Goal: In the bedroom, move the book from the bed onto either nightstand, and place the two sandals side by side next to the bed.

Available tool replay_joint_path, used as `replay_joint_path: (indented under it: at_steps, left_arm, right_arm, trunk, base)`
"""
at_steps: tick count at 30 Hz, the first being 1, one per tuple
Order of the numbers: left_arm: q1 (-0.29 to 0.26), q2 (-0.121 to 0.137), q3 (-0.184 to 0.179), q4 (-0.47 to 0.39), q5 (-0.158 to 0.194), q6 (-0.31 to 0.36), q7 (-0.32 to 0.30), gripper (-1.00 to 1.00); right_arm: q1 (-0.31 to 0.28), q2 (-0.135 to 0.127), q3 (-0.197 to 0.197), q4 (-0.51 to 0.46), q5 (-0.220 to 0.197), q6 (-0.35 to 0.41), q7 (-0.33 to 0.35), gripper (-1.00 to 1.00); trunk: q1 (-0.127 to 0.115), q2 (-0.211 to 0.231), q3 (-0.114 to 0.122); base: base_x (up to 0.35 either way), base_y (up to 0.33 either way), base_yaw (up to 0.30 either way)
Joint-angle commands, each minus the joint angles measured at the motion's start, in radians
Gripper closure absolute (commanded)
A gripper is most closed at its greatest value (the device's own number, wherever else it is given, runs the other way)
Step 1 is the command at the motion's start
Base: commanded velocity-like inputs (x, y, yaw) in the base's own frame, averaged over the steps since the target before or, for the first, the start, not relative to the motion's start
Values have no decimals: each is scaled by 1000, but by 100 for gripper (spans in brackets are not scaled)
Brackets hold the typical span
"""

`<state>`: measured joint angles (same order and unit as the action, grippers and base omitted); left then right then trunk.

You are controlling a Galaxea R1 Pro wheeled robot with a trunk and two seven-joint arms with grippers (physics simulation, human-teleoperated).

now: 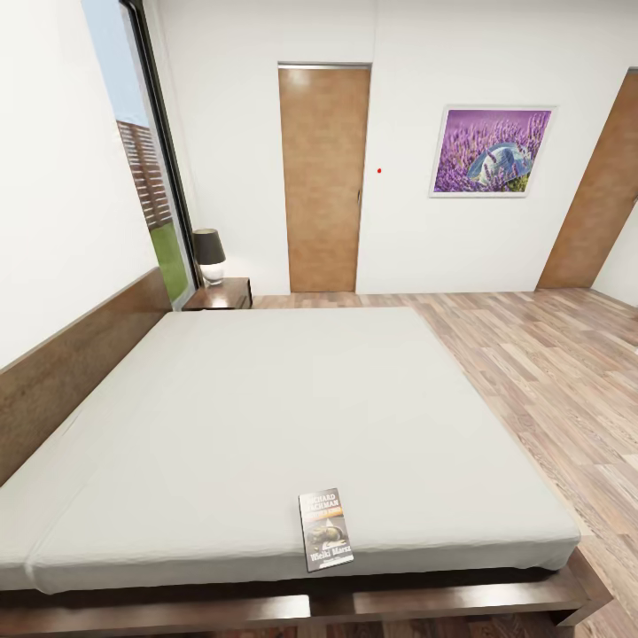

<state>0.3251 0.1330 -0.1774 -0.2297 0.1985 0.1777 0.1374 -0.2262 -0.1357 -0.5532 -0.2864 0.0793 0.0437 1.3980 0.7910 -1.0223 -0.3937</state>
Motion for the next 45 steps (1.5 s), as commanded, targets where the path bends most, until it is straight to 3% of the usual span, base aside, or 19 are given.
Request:
replay_joint_path:
  at_steps: [1, 16, 45]
  left_arm:
    - [1, 1, -9, -5, 10, 8, 6, -100]
    - [-51, -11, -7, 10, 13, 11, -17, -100]
    - [-56, -12, -7, 12, 16, -10, -20, -100]
  right_arm:
    - [-1, 1, -8, 0, 8, 5, 5, -100]
    - [-1, 5, -7, 1, 8, 2, -62, -100]
    - [-1, 5, -8, 1, 10, 2, -76, -100]
  trunk:
    - [0, -1, -1]
    - [0, -1, -1]
    - [0, -1, -1]
  base:
    - [0, 0, 0]
    - [0, 0, 0]
    - [0, 0, 0]
